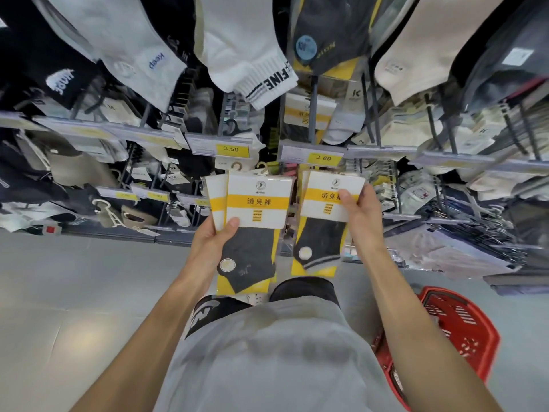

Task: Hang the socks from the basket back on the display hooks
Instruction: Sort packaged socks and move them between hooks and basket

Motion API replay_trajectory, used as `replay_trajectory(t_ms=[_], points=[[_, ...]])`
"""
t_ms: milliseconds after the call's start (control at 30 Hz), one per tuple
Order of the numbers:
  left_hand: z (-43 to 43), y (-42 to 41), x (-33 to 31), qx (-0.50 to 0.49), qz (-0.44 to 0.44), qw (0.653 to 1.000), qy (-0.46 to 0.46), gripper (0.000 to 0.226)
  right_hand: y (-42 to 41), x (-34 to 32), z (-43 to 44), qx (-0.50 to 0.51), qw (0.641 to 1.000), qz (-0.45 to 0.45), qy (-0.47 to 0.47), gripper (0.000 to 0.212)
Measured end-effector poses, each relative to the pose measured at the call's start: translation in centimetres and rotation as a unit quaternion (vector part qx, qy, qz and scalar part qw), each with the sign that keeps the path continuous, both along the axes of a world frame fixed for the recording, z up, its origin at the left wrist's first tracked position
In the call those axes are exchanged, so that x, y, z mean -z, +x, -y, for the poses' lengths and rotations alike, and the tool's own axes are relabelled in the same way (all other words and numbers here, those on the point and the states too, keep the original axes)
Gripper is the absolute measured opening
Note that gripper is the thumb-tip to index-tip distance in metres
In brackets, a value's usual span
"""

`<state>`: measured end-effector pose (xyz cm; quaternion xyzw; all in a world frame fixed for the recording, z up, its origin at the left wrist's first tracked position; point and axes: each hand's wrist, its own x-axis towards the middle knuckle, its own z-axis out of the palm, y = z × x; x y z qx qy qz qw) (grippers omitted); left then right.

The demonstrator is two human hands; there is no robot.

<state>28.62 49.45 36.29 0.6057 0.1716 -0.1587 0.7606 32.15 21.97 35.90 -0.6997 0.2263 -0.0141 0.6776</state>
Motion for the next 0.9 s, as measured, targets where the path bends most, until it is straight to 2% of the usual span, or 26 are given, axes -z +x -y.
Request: replay_trajectory(t_ms=[200,267,333,433,500,567,633,700,767,900], points=[[0.7,-0.5,0.4,0.055,-0.002,0.998,0.027,0.022,5.3,-0.1,-0.2,-0.028,0.996,0.030,-0.077,0.020],[0.8,-0.8,0.7,0.069,-0.003,0.997,0.041,0.024,6.8,-0.6,-0.7,-0.064,0.984,0.049,-0.162,0.023],[0.7,-1.0,0.9,0.075,-0.002,0.996,0.052,0.026,8.4,-0.9,-1.3,-0.053,0.964,0.117,-0.232,0.025],[0.7,-1.4,0.9,0.085,-0.005,0.995,0.057,0.027,10.0,-0.9,-1.5,-0.047,0.975,0.126,-0.174,0.042],[0.7,-1.6,0.8,0.094,-0.009,0.994,0.060,0.028,10.0,-0.3,-2.0,-0.057,0.966,0.113,-0.226,0.054],[0.6,-1.7,0.7,0.097,-0.011,0.993,0.062,0.031,10.2,0.5,-1.9,-0.122,0.949,0.109,-0.270,0.057],[0.6,-1.7,0.7,0.099,-0.010,0.993,0.059,0.034,11.2,0.6,-1.8,-0.137,0.947,0.092,-0.277,0.051],[0.7,-1.6,0.6,0.098,-0.010,0.994,0.056,0.034,13.1,0.3,-2.0,-0.100,0.972,0.054,-0.207,0.025],[0.9,-1.4,0.5,0.092,-0.010,0.994,0.052,0.032,14.3,-0.1,-2.3,-0.094,0.980,0.019,-0.173,0.032],[1.2,-0.8,0.2,0.098,-0.002,0.994,0.048,0.035,14.9,-0.5,-2.4,-0.097,0.971,0.007,-0.220,0.043]])
